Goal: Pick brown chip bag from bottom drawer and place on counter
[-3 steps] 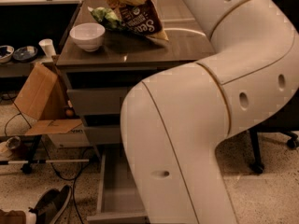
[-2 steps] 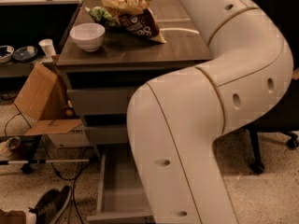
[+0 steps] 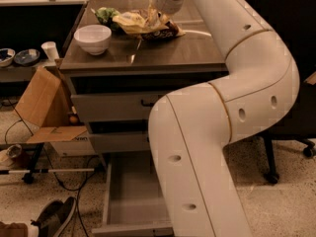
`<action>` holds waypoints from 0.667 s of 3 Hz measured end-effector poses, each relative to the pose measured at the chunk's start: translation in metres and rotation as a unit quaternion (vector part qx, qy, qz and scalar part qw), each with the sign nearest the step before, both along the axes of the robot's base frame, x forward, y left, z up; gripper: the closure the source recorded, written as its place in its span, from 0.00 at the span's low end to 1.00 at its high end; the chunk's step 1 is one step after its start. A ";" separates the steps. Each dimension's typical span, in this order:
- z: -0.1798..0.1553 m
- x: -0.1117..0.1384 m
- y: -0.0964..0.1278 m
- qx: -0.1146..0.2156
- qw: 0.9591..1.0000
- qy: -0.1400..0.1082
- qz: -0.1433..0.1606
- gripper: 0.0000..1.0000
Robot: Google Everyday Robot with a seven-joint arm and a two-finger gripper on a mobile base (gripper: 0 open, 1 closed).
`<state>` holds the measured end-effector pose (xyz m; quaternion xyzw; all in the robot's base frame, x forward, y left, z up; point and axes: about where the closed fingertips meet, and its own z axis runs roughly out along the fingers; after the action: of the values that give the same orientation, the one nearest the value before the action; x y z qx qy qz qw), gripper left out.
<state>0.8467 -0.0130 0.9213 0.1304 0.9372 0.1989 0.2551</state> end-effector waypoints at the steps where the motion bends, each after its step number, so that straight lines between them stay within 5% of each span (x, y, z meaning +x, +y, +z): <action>1: -0.016 0.005 -0.024 0.000 1.000 0.015 -0.024 1.00; 2: -0.035 0.009 -0.046 0.002 0.998 0.030 -0.053 1.00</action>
Offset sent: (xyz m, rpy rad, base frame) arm 0.0721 -0.0879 -0.0190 0.0146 0.0948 -0.1879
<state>0.8561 -0.0591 0.8866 0.1863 0.9357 0.1830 0.2372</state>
